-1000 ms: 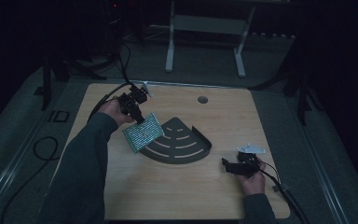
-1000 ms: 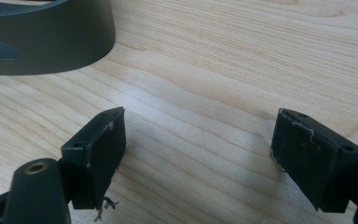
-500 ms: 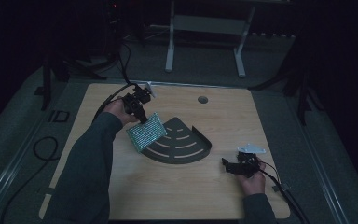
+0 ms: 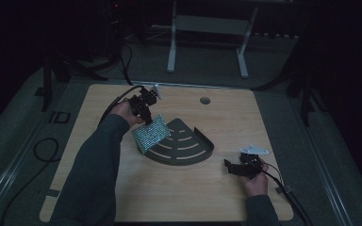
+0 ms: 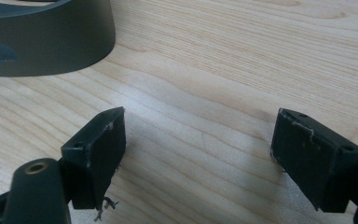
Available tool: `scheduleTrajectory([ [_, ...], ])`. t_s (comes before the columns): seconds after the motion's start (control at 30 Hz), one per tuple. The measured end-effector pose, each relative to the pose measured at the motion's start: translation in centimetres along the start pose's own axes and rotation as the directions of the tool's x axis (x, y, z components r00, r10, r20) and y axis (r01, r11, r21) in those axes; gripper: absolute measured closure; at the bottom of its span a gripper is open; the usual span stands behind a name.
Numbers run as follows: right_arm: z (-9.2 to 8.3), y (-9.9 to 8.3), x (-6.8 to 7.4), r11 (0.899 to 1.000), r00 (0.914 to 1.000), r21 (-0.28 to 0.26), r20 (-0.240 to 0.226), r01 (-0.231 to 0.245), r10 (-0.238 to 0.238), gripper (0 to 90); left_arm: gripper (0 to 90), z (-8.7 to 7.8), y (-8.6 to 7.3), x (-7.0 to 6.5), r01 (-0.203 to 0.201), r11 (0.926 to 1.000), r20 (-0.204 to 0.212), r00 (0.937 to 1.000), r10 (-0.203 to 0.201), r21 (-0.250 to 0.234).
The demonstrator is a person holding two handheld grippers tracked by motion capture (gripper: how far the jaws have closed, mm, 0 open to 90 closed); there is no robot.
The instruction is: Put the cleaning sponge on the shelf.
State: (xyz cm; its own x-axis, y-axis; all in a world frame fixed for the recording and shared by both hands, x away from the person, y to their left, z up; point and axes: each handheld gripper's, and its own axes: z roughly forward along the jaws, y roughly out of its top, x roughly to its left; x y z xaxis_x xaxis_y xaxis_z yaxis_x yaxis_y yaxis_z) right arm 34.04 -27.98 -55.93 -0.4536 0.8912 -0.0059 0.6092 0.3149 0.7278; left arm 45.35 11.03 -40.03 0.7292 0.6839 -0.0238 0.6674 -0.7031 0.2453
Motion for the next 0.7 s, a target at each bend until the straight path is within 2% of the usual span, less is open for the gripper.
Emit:
scheduleTrajectory([
  [0.37,0.0,0.0,0.0,1.0,1.0,0.001,0.0,-0.001,0.001,17.5,90.0,0.8,0.5,0.2,-0.001,1.0,-0.013,0.9999,0.001,0.001],
  [0.7,0.0,0.0,0.0,1.0,1.0,0.0,0.0,-0.002,0.002,17.4,90.0,1.5,0.8,0.6,0.015,0.9999,-0.024,0.9996,-0.016,-0.006],
])
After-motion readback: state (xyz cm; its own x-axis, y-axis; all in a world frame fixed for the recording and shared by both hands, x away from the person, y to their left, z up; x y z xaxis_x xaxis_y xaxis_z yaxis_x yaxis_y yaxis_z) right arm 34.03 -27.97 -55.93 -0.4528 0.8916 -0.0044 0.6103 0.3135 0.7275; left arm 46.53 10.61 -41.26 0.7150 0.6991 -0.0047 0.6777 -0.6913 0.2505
